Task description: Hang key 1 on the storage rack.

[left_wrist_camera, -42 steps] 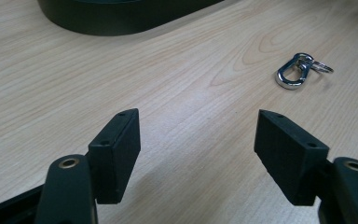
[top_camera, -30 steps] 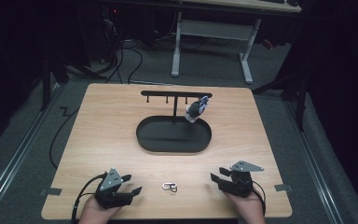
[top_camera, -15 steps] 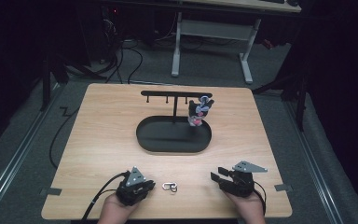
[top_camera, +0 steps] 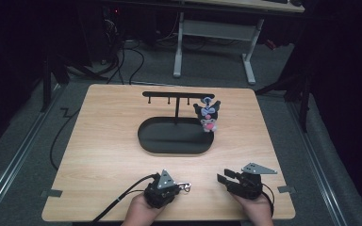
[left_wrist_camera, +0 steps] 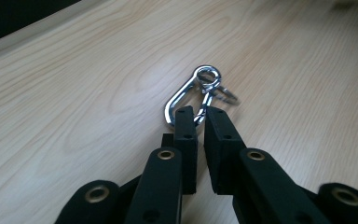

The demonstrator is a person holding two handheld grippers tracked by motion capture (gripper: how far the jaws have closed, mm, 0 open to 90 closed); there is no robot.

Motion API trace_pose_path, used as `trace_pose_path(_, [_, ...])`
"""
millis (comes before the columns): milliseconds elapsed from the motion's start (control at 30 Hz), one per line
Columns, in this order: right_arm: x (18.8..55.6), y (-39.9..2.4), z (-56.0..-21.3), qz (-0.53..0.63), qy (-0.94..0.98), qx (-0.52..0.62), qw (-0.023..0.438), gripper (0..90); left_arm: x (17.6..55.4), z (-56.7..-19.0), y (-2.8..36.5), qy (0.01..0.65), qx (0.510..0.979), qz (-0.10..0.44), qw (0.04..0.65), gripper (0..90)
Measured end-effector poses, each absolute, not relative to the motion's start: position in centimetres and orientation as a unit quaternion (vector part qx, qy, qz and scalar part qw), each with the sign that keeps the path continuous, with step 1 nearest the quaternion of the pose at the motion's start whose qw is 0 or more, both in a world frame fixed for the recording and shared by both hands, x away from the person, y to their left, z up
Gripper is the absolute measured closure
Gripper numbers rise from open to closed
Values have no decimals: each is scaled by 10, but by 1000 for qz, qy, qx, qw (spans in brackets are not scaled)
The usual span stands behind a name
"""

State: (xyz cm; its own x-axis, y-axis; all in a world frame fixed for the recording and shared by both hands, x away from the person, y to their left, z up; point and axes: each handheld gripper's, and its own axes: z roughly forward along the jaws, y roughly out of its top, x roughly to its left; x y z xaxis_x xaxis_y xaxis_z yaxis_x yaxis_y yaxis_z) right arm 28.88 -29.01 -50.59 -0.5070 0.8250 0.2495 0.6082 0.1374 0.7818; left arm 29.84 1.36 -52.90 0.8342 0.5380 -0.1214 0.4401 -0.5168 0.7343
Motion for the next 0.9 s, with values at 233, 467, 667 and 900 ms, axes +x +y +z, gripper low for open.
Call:
trace_pose_path(233, [289,-293,-507,449,740,487,117,552,307,-528,-31,254,877,55,403,842])
trace_pose_path(467, [289,-294,-506,450,740,486,116,551,308,-520,-40,248,873,62,415,844])
trace_pose_path(667, [291,-285,-509,448,750,476,105,591,306,-517,17,287,858,90,415,820])
trace_pose_path(900, [287,-257,-509,435,777,443,106,900,294,-526,115,350,836,132,401,699])
